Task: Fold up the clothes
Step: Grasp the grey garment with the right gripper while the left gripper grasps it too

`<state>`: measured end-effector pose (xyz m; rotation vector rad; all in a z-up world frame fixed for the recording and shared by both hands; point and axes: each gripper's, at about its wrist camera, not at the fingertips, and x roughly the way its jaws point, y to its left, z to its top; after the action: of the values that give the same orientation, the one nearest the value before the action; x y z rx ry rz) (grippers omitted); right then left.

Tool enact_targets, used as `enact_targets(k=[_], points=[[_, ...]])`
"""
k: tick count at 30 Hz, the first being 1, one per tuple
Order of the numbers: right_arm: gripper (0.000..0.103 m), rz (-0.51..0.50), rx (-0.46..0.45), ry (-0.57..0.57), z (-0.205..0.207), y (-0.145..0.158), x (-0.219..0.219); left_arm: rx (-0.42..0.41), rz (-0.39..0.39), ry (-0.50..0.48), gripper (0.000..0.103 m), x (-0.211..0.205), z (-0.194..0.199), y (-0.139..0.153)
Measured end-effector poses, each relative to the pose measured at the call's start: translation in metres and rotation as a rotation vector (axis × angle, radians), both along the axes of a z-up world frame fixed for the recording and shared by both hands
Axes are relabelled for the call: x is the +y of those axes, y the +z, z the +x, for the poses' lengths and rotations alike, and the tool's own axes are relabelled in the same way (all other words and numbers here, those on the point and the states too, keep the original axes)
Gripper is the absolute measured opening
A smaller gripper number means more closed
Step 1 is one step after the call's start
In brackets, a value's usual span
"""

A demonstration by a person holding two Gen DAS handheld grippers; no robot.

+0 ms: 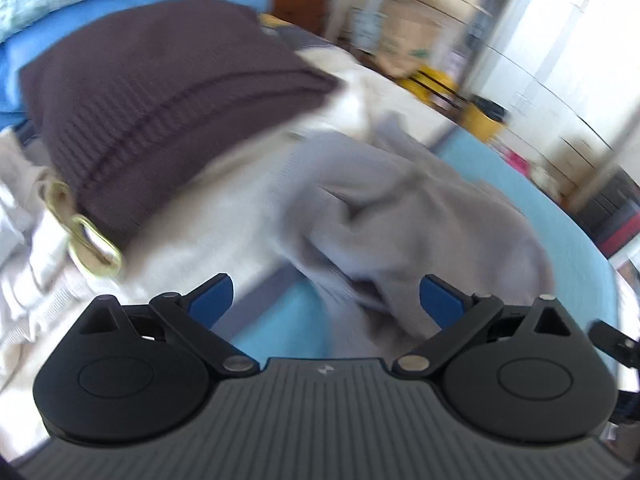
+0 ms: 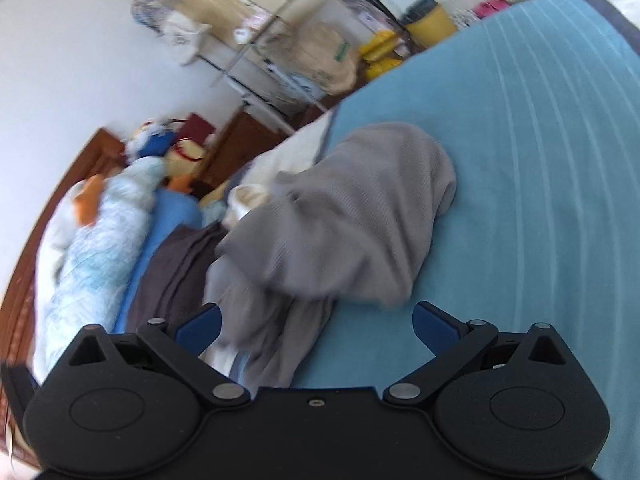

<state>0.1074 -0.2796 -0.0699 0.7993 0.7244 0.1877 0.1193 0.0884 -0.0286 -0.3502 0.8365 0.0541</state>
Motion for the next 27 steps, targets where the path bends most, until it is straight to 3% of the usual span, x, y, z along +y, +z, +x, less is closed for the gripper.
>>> enact_targets(k=[2,6,8,14,18,22,24,26,27], points=[[0.103,-0.049,0.009,0.016,0.024,-0.001,-0.001,0.004,-0.060,-0.005,0.099,0.006,0.010,-0.011],[0.103,-0.126,-0.030,0.063,0.052,0.002,-0.009,0.004,-0.212,-0.029,0.078,0.016,0.020,-0.036],[0.103,-0.155,-0.036,0.069,0.063,0.002,-0.015,0.004,-0.288,-0.041,0.072,0.020,0.025,-0.049],[0.103,-0.224,0.012,0.040,0.103,-0.008,-0.037,0.011,-0.518,-0.070,0.078,0.033,0.039,-0.087],[0.097,-0.048,0.052,0.031,0.138,-0.033,-0.056,0.044,-0.641,-0.048,0.083,0.033,0.048,-0.101],[0.091,0.001,0.072,0.033,0.158,-0.045,-0.042,0.027,-0.725,-0.073,0.089,0.028,0.055,-0.114],[0.083,0.029,0.085,0.047,0.167,-0.051,-0.032,0.003,-0.784,-0.055,0.094,0.030,0.054,-0.123],[0.050,0.080,0.114,0.141,0.173,-0.058,-0.009,-0.009,-0.829,-0.046,0.095,0.033,0.054,-0.125],[0.046,0.116,0.128,0.177,0.175,-0.063,0.001,-0.008,-0.854,-0.052,0.095,0.034,0.056,-0.126]])
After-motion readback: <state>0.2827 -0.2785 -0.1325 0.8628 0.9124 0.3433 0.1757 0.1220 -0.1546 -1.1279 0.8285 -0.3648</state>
